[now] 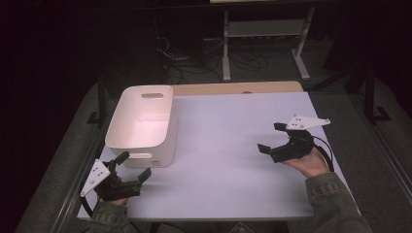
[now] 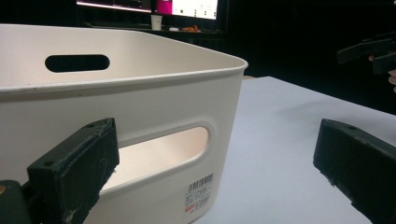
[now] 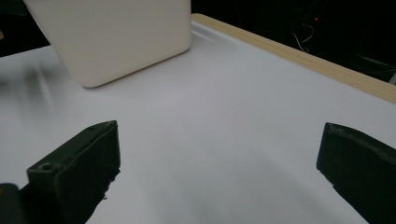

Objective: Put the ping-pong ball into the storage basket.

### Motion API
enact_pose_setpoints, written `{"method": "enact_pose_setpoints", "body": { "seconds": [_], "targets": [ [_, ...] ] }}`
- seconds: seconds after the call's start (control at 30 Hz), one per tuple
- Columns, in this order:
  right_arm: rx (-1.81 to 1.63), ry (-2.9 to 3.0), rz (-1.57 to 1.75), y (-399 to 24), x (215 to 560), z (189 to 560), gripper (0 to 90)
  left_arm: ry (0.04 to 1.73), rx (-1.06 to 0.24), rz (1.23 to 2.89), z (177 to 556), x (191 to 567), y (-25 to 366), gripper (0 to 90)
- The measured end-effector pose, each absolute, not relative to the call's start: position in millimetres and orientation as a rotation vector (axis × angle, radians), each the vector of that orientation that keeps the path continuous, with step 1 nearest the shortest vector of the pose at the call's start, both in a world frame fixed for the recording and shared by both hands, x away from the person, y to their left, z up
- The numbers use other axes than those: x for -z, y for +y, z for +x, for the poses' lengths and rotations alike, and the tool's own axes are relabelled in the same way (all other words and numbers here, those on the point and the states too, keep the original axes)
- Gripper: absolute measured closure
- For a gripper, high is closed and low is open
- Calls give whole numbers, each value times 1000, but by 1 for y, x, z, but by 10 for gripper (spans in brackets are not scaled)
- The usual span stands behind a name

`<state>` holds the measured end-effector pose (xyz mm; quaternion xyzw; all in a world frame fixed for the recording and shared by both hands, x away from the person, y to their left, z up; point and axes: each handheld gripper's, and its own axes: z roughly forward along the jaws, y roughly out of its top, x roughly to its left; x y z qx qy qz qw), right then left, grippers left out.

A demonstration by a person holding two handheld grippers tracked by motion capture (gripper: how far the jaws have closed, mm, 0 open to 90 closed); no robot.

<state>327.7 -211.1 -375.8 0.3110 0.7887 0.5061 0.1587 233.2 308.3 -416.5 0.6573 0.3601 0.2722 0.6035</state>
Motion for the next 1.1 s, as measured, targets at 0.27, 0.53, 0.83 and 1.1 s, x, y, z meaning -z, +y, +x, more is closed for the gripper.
{"method": "enact_pose_setpoints", "body": {
  "seconds": [0.27,0.53,0.83,1.1],
  "targets": [
    [-1436,2214,920,-220,385,319,0,833,-629,1521,233,416,308,0],
    [-1439,2117,961,-231,397,308,0,834,-630,1522,233,417,308,0],
    [-1446,2051,996,-244,407,297,0,836,-633,1526,233,416,308,0],
    [-1488,2006,988,-249,412,290,0,834,-632,1524,233,416,308,0]
  ]
}}
